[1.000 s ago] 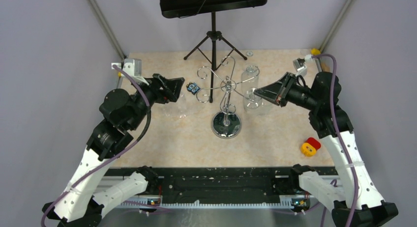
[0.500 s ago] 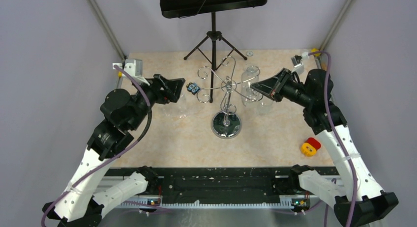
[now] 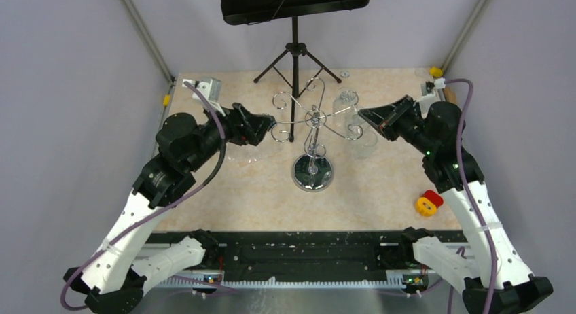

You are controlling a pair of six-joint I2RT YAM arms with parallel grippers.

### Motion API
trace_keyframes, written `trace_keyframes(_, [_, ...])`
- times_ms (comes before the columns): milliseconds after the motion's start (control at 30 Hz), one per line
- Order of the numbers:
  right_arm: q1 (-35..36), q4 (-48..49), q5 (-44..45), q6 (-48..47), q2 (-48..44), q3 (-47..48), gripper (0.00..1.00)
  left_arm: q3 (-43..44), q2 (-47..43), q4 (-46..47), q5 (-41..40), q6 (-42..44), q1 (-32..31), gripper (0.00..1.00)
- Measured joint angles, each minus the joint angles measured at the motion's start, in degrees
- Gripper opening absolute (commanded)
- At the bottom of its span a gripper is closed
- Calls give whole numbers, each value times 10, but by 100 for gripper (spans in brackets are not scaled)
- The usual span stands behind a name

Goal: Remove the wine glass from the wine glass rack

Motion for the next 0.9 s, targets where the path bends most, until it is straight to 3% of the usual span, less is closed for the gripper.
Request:
trace_keyframes(233, [0, -30, 35, -1, -42, 6, 0, 1, 42, 39, 125, -52, 0, 88])
trace_keyframes(500, [0, -70, 37, -36, -71, 37, 0, 1, 116, 184, 283, -173, 0, 89])
trace_keyframes(900, [0, -45, -41, -85, -109, 94, 0, 25, 224, 339, 347, -290, -55, 80])
